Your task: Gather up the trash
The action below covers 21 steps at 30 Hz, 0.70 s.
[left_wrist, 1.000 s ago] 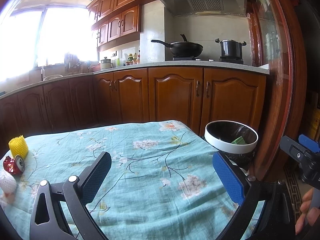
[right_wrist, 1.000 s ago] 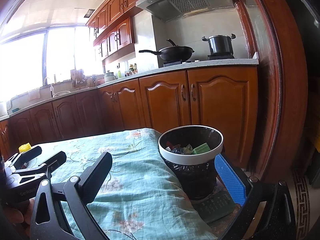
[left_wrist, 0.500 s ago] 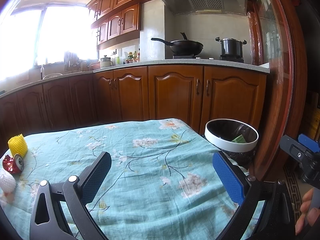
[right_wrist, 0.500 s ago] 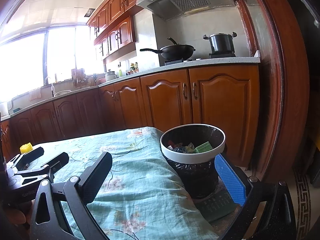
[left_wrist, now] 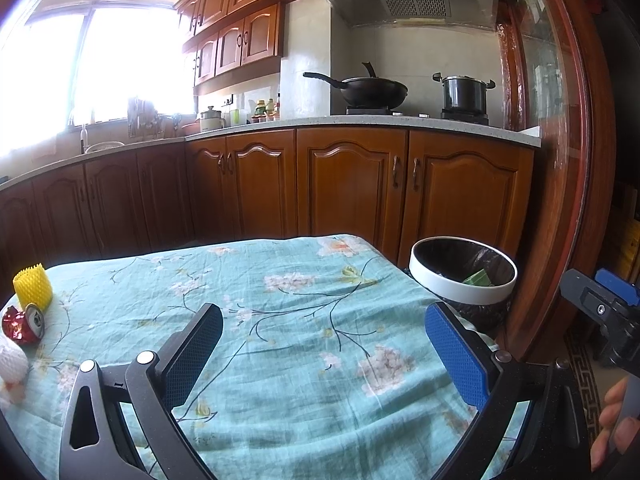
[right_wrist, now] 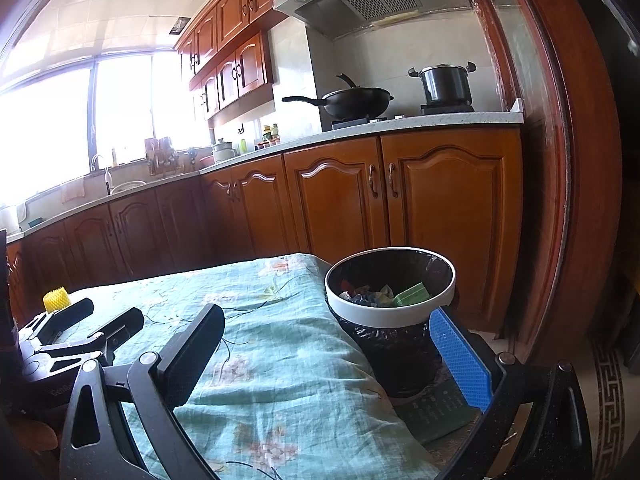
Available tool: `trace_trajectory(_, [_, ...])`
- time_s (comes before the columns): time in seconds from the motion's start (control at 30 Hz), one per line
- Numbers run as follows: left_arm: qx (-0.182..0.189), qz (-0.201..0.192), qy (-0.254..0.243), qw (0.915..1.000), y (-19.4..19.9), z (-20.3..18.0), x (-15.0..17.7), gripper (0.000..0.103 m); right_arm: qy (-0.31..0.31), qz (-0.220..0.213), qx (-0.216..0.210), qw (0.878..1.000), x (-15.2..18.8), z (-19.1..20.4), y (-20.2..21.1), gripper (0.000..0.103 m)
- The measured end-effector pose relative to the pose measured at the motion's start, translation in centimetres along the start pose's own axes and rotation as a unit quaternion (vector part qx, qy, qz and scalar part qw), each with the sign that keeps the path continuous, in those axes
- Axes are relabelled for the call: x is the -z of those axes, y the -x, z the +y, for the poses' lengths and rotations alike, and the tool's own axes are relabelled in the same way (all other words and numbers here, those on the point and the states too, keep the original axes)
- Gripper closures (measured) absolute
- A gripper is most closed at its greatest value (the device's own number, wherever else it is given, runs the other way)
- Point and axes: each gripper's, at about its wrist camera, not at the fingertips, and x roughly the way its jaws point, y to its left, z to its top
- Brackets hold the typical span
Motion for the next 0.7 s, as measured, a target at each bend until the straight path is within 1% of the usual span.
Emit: trace_trajectory(0.7, [0.003,0.000,0.001,1.0000,-0.13,0.16,-0.15,0.001,-0.004,0.004,-0.008,1.000,-0.31,0.11,-0.51,0.000])
